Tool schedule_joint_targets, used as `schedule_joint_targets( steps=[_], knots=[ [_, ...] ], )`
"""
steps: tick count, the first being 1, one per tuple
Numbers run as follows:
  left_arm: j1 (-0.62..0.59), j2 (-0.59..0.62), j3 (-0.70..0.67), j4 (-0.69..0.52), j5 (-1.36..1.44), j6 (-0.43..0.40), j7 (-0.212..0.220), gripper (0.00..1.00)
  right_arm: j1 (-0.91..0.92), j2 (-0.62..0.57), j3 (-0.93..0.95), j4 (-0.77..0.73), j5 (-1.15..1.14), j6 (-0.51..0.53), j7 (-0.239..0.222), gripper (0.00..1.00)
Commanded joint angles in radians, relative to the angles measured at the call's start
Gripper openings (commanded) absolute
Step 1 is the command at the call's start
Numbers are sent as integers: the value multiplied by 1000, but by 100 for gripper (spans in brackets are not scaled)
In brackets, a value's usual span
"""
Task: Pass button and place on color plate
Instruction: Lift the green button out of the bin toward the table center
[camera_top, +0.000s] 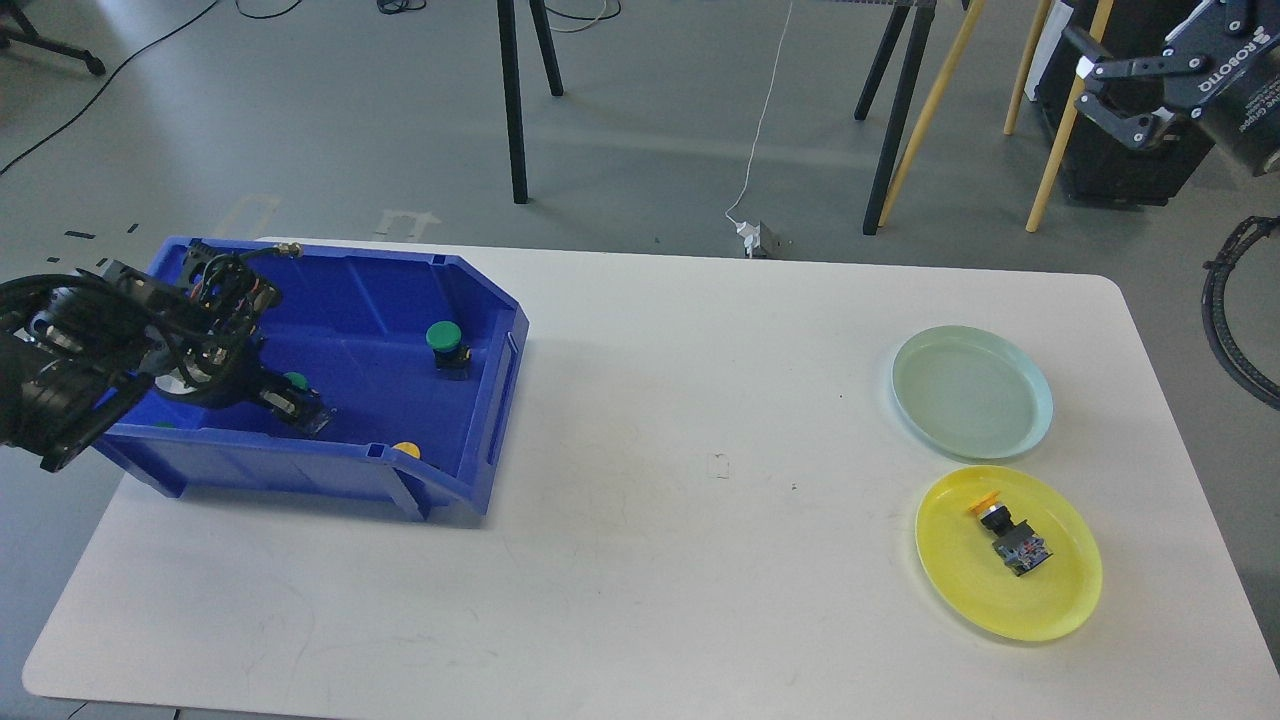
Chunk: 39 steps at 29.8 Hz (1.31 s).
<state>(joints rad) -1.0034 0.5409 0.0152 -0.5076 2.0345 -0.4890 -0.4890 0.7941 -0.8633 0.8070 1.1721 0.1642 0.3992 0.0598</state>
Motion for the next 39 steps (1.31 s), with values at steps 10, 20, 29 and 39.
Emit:
schedule_joint_targets(
  steps=[10, 20, 29, 39],
  knots=[
    [-90, 57, -31, -96, -153, 0, 0, 0, -18, 1, 0, -2, -2, -5, 0, 100],
    [-199, 335, -280, -678, -922, 0, 0, 0, -84, 3, -14, 12, -130, -36, 23, 100],
    [-112, -148, -307, -462, -1202, 0, 0, 0, -245, 10, -5, 216, -293, -135, 204, 100],
    [-43, -314, -327, -347, -1212, 0, 0, 1, -223, 135, -115, 253, -492, -134, 212, 100]
  ],
)
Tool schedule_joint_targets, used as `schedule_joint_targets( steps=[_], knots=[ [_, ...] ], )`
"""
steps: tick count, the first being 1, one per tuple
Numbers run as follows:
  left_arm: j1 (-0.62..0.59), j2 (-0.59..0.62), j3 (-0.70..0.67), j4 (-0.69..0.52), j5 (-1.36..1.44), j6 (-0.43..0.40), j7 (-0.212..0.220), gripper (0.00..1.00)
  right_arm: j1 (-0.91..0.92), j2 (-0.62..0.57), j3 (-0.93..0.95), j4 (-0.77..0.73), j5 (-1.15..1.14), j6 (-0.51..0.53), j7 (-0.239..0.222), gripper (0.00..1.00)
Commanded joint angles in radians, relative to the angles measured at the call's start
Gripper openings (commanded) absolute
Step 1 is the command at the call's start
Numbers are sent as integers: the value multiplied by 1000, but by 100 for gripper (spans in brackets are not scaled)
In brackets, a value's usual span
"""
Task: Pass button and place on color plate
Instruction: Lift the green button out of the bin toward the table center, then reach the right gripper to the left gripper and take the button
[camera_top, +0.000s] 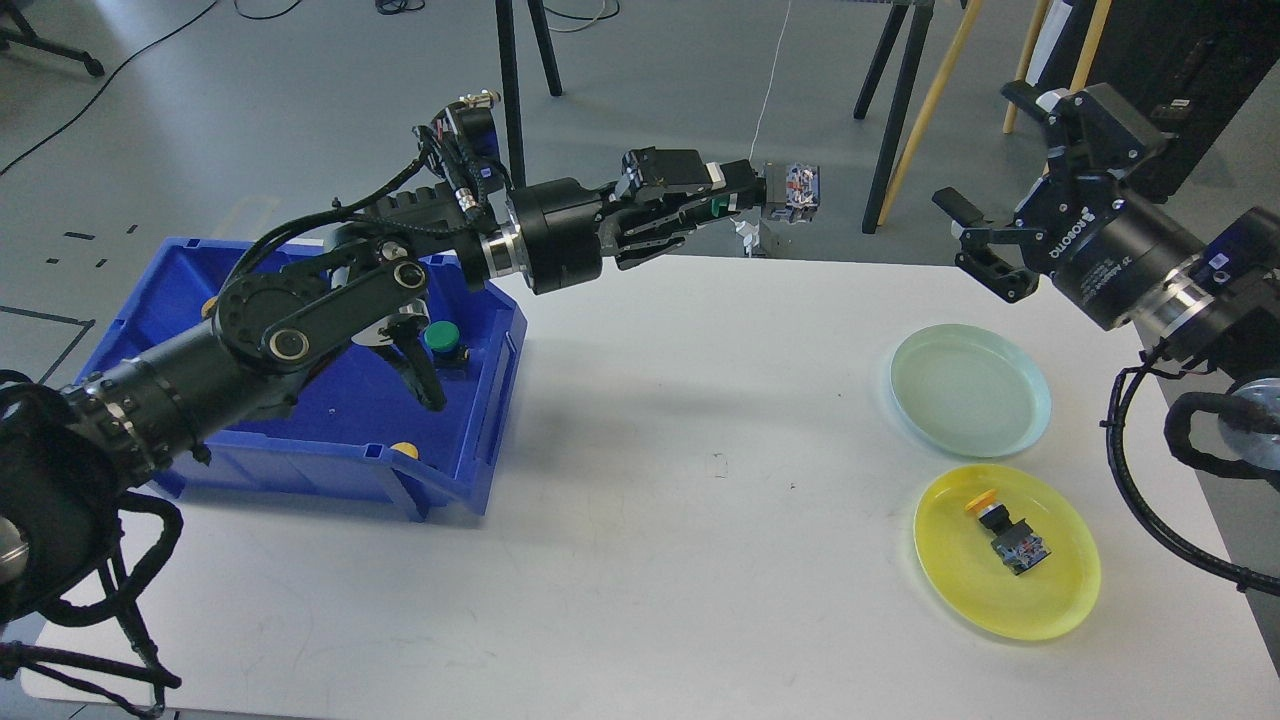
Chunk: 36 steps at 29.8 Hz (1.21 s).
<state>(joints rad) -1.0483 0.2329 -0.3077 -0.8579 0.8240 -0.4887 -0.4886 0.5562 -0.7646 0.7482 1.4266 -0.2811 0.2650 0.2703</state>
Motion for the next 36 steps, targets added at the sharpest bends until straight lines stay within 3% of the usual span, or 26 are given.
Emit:
schedule_joint_targets(
  steps=[1, 7, 11, 15, 16, 19, 24, 28, 33, 36],
  knots=[
    [2, -6, -4, 3, -2, 0, 0, 1, 25, 47, -69, -2, -58, -1, 1, 100],
    [4, -6, -5, 5, -3, 0, 0, 2, 126, 105, -151, -15, -72, -3, 3, 100],
    [4, -6, -4, 5, -3, 0, 0, 1, 197, 133, -211, -34, -67, -18, 36, 99],
    [4, -6, -5, 7, -5, 0, 0, 1, 222, 154, -242, -49, -60, -47, 40, 95],
    [4, -6, -5, 7, -5, 0, 0, 1, 222, 156, -244, -48, -59, -50, 40, 89],
    [4, -4, -5, 8, -5, 0, 0, 2, 218, 156, -245, -45, -70, -53, 40, 55],
    [4, -7, -5, 14, -6, 0, 0, 2, 214, 157, -245, -38, -82, -58, 40, 22],
    [4, -9, -7, 19, -6, 0, 0, 2, 208, 160, -244, -37, -81, -93, 40, 17],
    [4, -11, -7, 22, -6, 0, 0, 2, 208, 171, -242, -38, -81, -108, 40, 1],
    [4, -11, -7, 22, -6, 0, 0, 5, 208, 172, -240, -38, -78, -128, 38, 1]
  ],
)
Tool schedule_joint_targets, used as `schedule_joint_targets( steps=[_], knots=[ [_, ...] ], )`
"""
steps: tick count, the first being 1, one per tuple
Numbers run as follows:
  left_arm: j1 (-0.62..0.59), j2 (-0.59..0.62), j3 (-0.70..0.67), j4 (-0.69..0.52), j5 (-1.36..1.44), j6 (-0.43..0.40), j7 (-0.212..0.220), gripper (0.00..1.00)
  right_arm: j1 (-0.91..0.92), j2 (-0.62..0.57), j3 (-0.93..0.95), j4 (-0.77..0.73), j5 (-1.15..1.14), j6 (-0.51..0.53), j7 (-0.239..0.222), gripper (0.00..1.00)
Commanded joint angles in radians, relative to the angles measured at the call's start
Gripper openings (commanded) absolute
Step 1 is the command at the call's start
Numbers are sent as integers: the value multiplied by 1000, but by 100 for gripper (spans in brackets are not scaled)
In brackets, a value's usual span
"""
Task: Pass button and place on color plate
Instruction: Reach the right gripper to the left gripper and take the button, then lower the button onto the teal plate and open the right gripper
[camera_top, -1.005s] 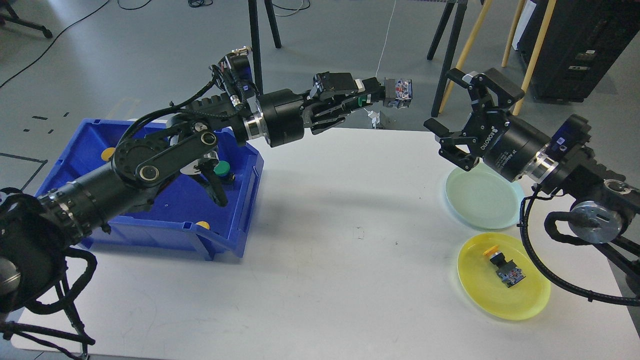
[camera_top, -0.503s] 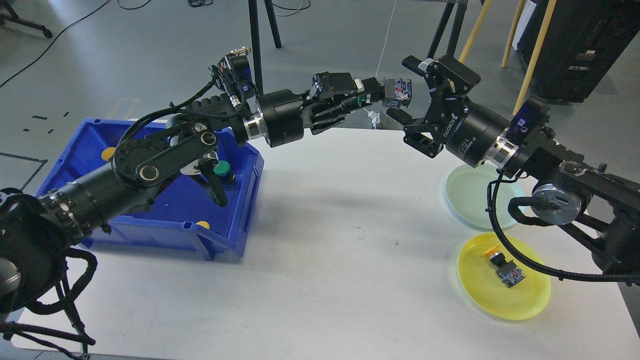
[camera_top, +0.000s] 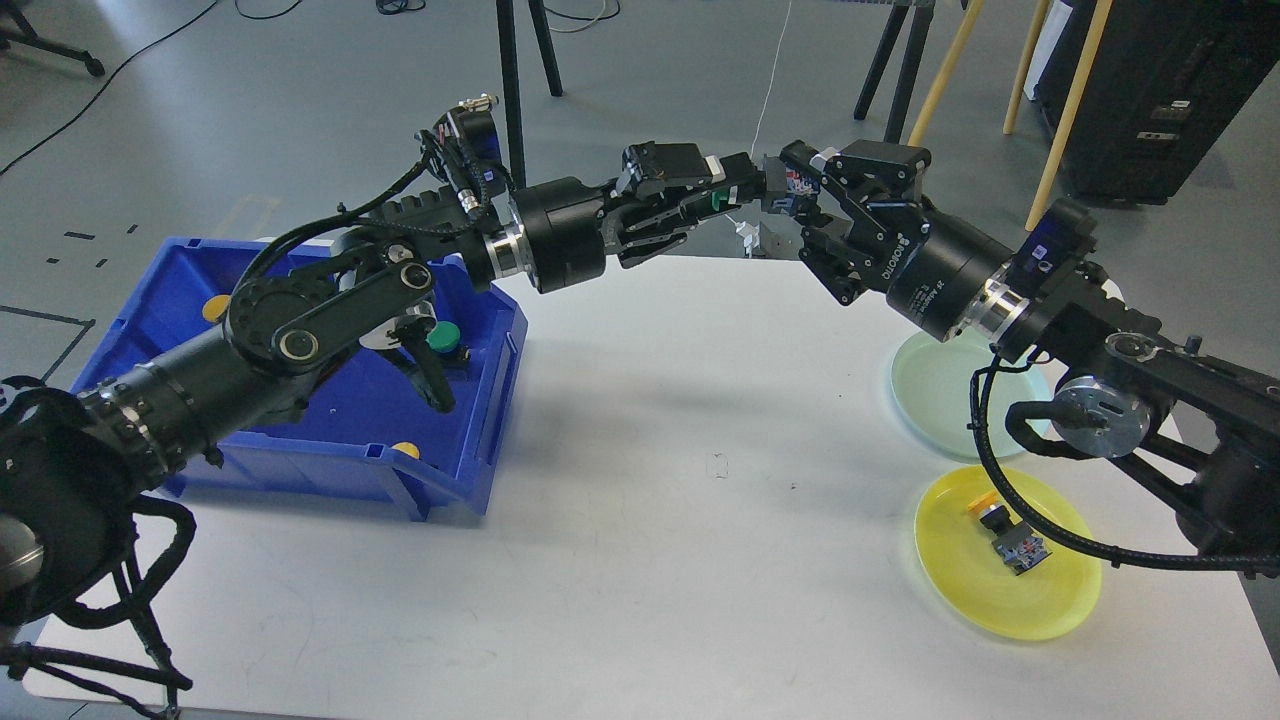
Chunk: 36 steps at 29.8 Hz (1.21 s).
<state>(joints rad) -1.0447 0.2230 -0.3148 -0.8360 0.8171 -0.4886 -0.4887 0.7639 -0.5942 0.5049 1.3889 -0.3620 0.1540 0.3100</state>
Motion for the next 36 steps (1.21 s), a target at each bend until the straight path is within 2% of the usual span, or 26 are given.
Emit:
schedule_joint_targets(
  steps=[1, 2, 3, 4, 5, 8, 11, 16, 21, 24, 27, 29, 31, 34, 36],
  knots=[
    [2, -1, 0, -2, 1, 0, 0, 9, -1, 2, 4, -1, 5, -22, -2, 1],
    [3, -2, -1, -2, -1, 0, 0, 24, -1, 2, 4, -1, 5, -28, -2, 1],
    [3, -4, -4, 0, -3, 0, 0, 43, -1, 5, 6, -2, 6, -33, -2, 1],
    [5, -4, -15, -2, -7, 0, 0, 68, -3, 7, 7, -2, 6, -37, -3, 1],
    [6, -5, -26, -2, -19, 0, 0, 79, -3, 7, 10, -2, 9, -42, -3, 1],
    [12, -5, -33, 0, -36, 0, 0, 95, -9, 5, 15, -4, 14, -53, -5, 0],
    [14, -5, -35, 0, -39, 0, 0, 96, -31, 4, 32, -2, 18, -105, -8, 0],
    [25, -7, -36, 0, -41, 0, 0, 96, -158, 5, 113, -14, 176, -286, -34, 0],
    [25, -7, -36, 0, -41, 0, 0, 96, -201, 7, 141, -83, 571, -635, -164, 0],
    [25, -7, -36, 1, -52, 0, 0, 96, -201, 8, 126, -174, 656, -643, -259, 1],
    [25, -7, -35, 1, -58, 0, 0, 96, -201, 39, 123, -258, 656, -643, -302, 4],
    [25, -7, -35, 0, -59, 0, 0, 96, -196, 73, 121, -322, 656, -643, -315, 14],
    [25, -7, -36, 1, -59, 0, 0, 96, -190, 91, 121, -366, 655, -643, -330, 28],
    [26, -8, -36, 0, -67, 0, 0, 96, -187, 99, 124, -372, 653, -643, -335, 65],
    [26, -5, -35, 0, -85, 0, 0, 96, -187, 99, 126, -364, 655, -643, -336, 100]
  ],
)
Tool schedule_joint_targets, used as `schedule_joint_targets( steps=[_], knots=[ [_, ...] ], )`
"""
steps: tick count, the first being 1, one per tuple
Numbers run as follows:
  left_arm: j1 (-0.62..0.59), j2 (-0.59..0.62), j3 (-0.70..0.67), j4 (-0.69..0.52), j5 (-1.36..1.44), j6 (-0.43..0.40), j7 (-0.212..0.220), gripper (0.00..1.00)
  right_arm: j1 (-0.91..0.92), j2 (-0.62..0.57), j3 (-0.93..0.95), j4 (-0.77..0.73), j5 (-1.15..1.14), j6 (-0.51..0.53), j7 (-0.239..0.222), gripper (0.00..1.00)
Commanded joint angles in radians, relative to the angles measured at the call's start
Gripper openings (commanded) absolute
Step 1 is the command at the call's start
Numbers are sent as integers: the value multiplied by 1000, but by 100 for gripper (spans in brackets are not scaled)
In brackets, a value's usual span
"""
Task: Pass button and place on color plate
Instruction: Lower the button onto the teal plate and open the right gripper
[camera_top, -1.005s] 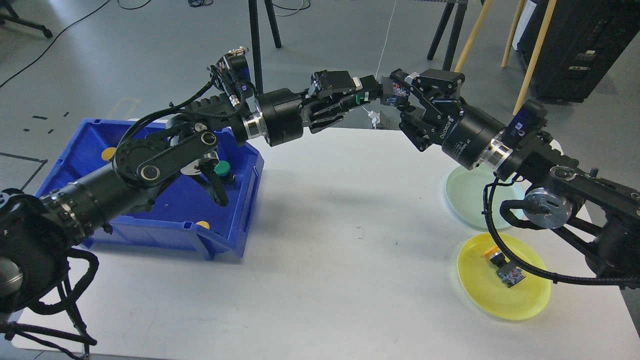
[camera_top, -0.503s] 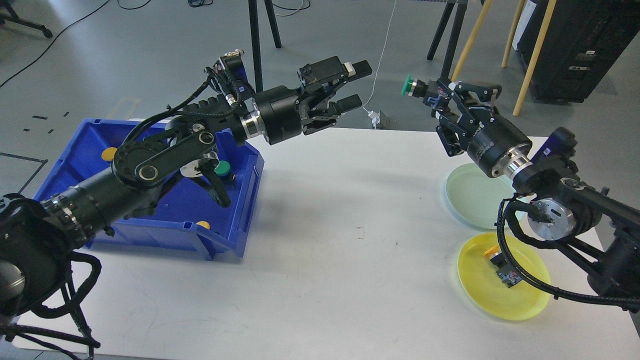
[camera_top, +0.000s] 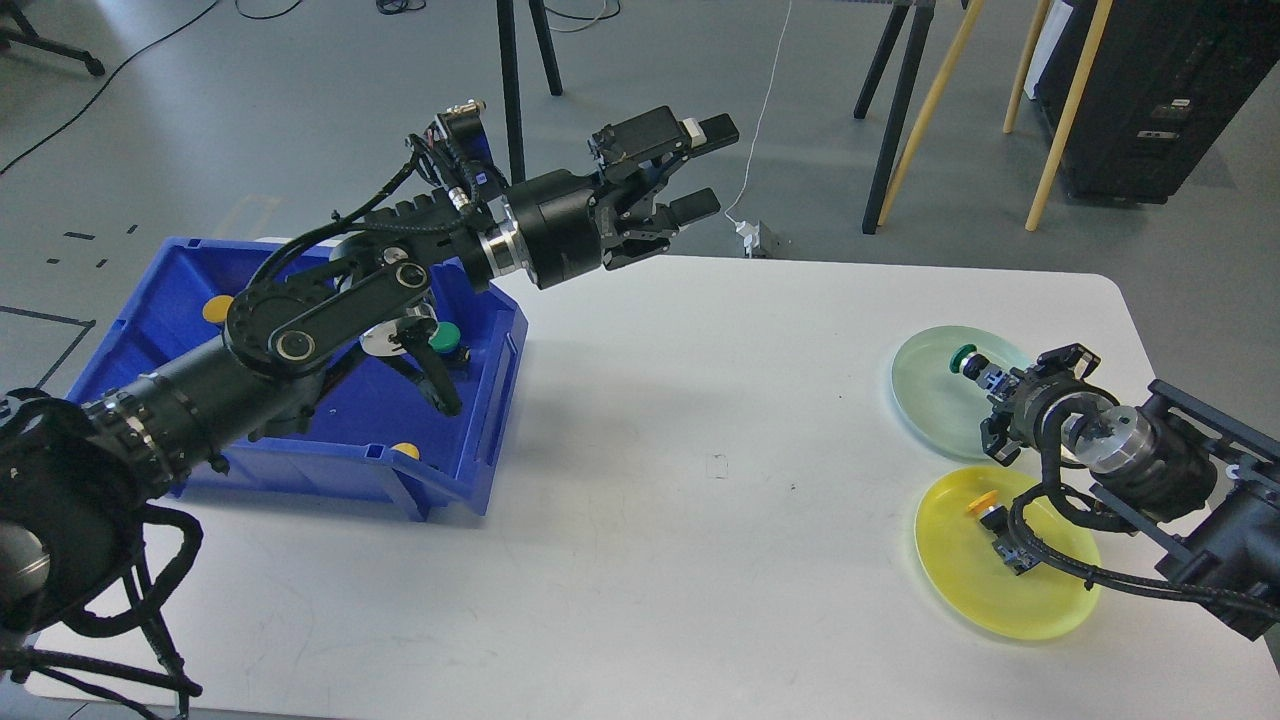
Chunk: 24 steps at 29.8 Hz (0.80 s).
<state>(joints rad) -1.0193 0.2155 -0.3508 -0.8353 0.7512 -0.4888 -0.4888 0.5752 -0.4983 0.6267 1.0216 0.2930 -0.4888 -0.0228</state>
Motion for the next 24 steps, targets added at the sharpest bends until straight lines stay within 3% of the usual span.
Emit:
schedule_joint_targets(
  steps=[1, 7, 8, 11, 15, 19, 20, 24],
  knots=[
    [1, 8, 0, -1, -36, 0, 0, 96, 2, 4, 7, 11, 0, 0, -3, 100],
    [-1, 114, 1, 1, -239, 0, 0, 96, 8, -75, 50, 153, -6, 0, 4, 100],
    [-1, 149, 1, -1, -274, 0, 0, 96, 20, -110, 76, 184, -9, 39, 7, 100],
    [-2, 240, 3, 1, -332, 0, 0, 97, 87, -192, 151, 242, -81, 305, 14, 100],
    [1, 306, -16, 45, -352, 0, 0, 100, 202, -247, 151, 236, -190, 573, 33, 100],
    [8, 309, -63, 93, -377, 0, 0, 100, 267, -249, 117, 187, -186, 931, 113, 100],
    [11, 306, -80, 96, -389, 0, 0, 100, 270, -243, 117, 163, -181, 977, 133, 100],
    [16, 289, -109, 96, -411, 0, 0, 100, 269, -200, 114, 127, -89, 977, 138, 100]
  ],
)
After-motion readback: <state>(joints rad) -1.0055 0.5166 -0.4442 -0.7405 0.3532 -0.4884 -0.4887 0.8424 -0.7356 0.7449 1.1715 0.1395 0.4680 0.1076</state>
